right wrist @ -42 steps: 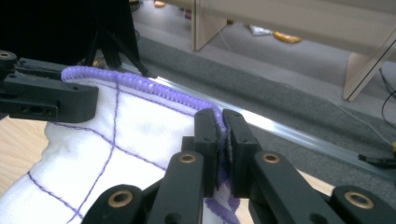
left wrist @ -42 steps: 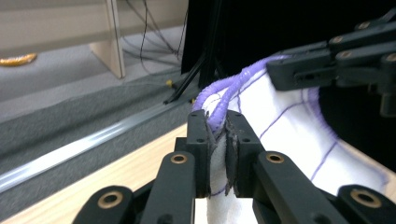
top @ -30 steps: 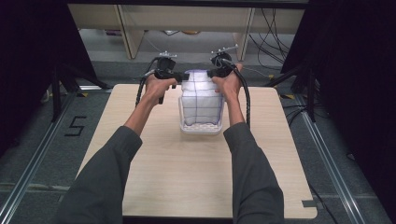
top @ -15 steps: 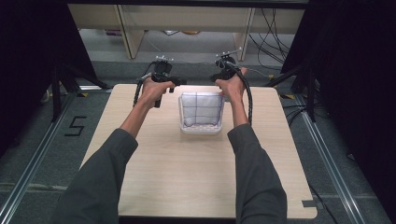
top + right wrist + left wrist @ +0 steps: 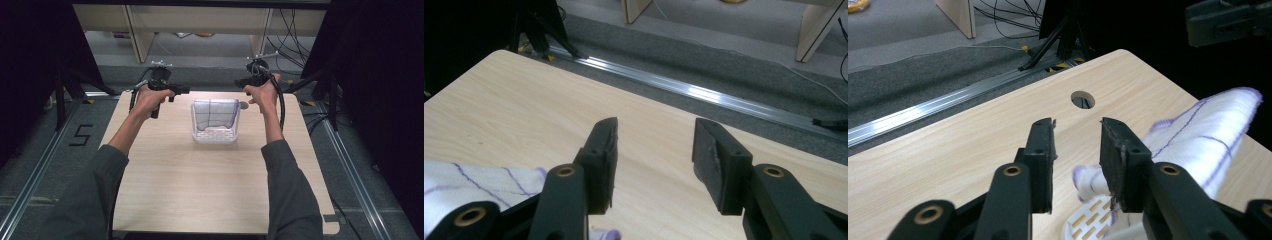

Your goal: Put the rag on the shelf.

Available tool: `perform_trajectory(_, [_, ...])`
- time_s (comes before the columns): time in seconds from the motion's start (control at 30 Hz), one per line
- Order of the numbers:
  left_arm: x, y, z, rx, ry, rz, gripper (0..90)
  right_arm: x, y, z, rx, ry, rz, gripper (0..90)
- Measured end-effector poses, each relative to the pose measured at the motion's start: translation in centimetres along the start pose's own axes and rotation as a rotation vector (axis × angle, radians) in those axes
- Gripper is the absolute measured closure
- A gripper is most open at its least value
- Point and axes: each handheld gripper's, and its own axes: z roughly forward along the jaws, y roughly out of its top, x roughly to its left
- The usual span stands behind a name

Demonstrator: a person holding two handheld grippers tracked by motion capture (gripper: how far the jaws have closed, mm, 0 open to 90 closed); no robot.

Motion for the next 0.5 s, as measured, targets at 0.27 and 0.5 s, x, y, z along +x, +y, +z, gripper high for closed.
perform_trajectory(0.27, [-0.7, -1.0, -1.5, 0.033, -0.010, 0.022, 44.2, -0.4, -2.4, -2.1, -0.021, 0.045, -0.024, 47.3])
perform_trajectory(0.5, [-2.2, -1.9, -2.5, 0.037, -0.021, 0.029, 34.9, 0.1, -3.7, -3.7, -0.053, 0.075, -0.032, 42.3])
